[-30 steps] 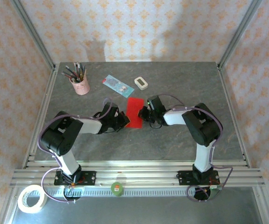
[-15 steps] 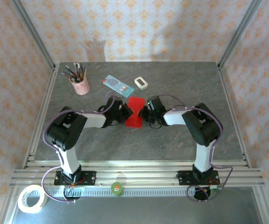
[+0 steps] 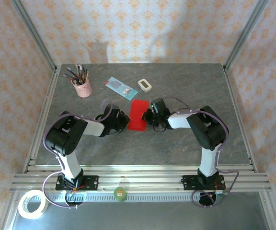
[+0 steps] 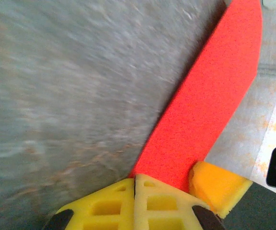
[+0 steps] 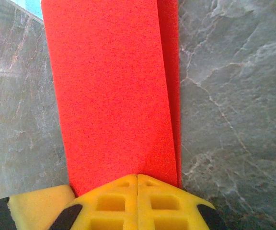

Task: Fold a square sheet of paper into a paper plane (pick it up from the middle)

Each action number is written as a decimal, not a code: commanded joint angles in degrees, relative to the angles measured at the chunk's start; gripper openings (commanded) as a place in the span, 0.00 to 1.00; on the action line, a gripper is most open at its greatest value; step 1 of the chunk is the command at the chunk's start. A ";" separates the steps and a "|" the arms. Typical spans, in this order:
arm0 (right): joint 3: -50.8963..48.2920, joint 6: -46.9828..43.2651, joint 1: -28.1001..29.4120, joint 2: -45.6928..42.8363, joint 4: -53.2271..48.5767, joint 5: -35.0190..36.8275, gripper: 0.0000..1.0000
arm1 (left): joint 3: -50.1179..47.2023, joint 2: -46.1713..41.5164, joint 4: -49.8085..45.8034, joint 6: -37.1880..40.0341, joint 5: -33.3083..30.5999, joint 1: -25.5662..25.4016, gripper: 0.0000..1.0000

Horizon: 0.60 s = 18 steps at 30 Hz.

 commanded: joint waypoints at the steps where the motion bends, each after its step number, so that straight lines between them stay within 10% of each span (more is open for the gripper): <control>1: -6.25 -1.80 -1.94 7.51 -22.94 12.80 0.00 | -1.31 -1.86 -6.54 1.80 -2.87 3.35 0.00; 18: -6.29 -1.81 -1.94 7.52 -22.19 11.67 0.00 | 1.97 -3.36 -3.49 -5.19 -2.37 -5.92 0.00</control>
